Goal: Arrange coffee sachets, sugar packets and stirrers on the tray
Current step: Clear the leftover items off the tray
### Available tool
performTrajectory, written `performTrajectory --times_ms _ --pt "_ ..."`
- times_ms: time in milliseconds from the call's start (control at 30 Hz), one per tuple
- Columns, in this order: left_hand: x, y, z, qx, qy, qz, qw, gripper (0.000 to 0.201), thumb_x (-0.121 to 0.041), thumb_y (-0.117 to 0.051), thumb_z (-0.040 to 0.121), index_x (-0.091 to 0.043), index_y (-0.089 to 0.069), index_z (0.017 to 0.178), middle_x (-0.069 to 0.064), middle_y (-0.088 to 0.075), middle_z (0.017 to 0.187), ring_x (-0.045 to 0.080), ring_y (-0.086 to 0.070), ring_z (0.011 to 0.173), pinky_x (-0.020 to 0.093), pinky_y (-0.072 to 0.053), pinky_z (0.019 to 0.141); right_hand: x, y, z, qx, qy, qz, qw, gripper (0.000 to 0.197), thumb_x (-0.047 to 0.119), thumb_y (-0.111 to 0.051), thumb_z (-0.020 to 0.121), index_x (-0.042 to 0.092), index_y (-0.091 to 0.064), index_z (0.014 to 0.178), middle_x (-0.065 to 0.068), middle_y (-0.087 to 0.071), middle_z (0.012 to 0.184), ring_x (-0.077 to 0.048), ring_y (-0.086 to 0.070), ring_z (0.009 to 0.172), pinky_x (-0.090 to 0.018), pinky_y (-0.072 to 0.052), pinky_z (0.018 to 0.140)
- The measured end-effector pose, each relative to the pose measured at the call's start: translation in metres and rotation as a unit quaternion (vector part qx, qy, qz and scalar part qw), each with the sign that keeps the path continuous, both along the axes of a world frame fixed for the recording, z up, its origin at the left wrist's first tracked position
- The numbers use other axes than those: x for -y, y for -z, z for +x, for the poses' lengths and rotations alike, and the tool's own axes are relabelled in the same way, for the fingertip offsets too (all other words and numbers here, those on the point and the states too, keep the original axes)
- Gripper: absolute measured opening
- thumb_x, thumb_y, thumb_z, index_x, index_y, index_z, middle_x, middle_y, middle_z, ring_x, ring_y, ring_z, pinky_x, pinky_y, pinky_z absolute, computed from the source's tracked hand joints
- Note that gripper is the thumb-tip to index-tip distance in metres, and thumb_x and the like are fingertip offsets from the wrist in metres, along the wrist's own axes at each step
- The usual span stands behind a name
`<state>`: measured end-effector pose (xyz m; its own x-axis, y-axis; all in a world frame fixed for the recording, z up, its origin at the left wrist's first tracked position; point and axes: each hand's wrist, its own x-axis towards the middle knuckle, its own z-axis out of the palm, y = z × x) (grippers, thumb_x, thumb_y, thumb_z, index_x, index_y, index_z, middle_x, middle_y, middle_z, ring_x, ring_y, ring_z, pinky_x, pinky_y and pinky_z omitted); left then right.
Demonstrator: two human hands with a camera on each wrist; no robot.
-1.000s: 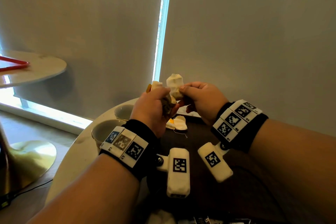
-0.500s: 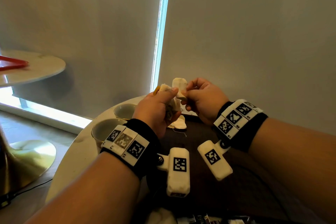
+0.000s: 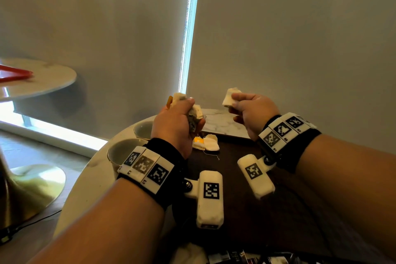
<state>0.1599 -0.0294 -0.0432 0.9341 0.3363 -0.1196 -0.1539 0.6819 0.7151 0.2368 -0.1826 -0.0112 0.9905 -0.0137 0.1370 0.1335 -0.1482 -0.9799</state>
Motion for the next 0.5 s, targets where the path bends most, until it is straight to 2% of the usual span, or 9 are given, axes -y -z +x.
performTrajectory --times_ms 67,133,233,300,433,500 --pt "0.000 -0.001 -0.001 0.007 -0.014 -0.010 1.000 0.019 -0.018 -0.073 0.093 -0.016 -0.064 0.109 0.016 -0.064 0.112 0.033 -0.071 0.100 0.028 -0.058 0.058 0.002 0.002 0.004 -0.012 0.009 -0.023 1.000 0.027 -0.001 -0.057 0.096 0.020 -0.068 0.110 -0.002 -0.064 0.098 -0.013 -0.068 0.086 -0.026 -0.056 0.068" --pt "0.000 -0.003 -0.001 0.018 -0.024 -0.020 0.999 0.018 -0.018 -0.073 0.093 -0.016 -0.064 0.108 0.014 -0.064 0.109 0.034 -0.071 0.102 0.029 -0.060 0.060 0.004 0.006 0.007 -0.031 0.007 -0.084 0.996 0.030 -0.002 -0.056 0.096 0.020 -0.070 0.111 -0.001 -0.064 0.098 -0.013 -0.067 0.085 -0.026 -0.055 0.067" --pt "0.000 -0.004 -0.002 0.029 -0.030 -0.024 0.999 0.019 -0.017 -0.072 0.094 -0.017 -0.063 0.110 0.013 -0.064 0.109 0.032 -0.071 0.102 0.031 -0.062 0.065 0.004 0.016 0.006 -0.080 -0.031 -0.177 0.980 0.029 -0.003 -0.059 0.093 0.021 -0.072 0.103 -0.005 -0.068 0.109 -0.018 -0.067 0.094 -0.031 -0.057 0.076" --pt "0.000 -0.004 -0.002 0.028 -0.031 -0.022 0.999 0.017 -0.017 -0.072 0.094 -0.018 -0.063 0.108 0.013 -0.064 0.110 0.031 -0.070 0.101 0.031 -0.061 0.063 0.001 0.022 0.006 -0.108 -0.047 -0.207 0.971 0.028 -0.006 -0.061 0.091 0.018 -0.074 0.100 -0.008 -0.068 0.110 -0.023 -0.067 0.099 -0.035 -0.058 0.083" --pt "0.000 -0.003 -0.001 0.020 -0.027 -0.024 0.999 0.018 -0.018 -0.075 0.092 -0.020 -0.064 0.106 0.016 -0.063 0.118 0.035 -0.069 0.106 0.029 -0.058 0.058 -0.007 0.023 0.001 -0.160 -0.067 -0.167 0.971 0.028 -0.012 -0.059 0.090 0.009 -0.072 0.103 -0.019 -0.065 0.119 -0.029 -0.065 0.094 -0.030 -0.057 0.063" --pt "0.000 -0.002 -0.001 0.020 -0.029 -0.027 0.999 0.021 -0.018 -0.076 0.091 -0.019 -0.064 0.108 0.016 -0.063 0.119 0.035 -0.069 0.106 0.029 -0.057 0.059 -0.010 0.023 0.002 -0.166 -0.069 -0.158 0.971 0.028 -0.014 -0.058 0.089 0.008 -0.072 0.100 -0.021 -0.063 0.122 -0.030 -0.065 0.092 -0.028 -0.056 0.058"
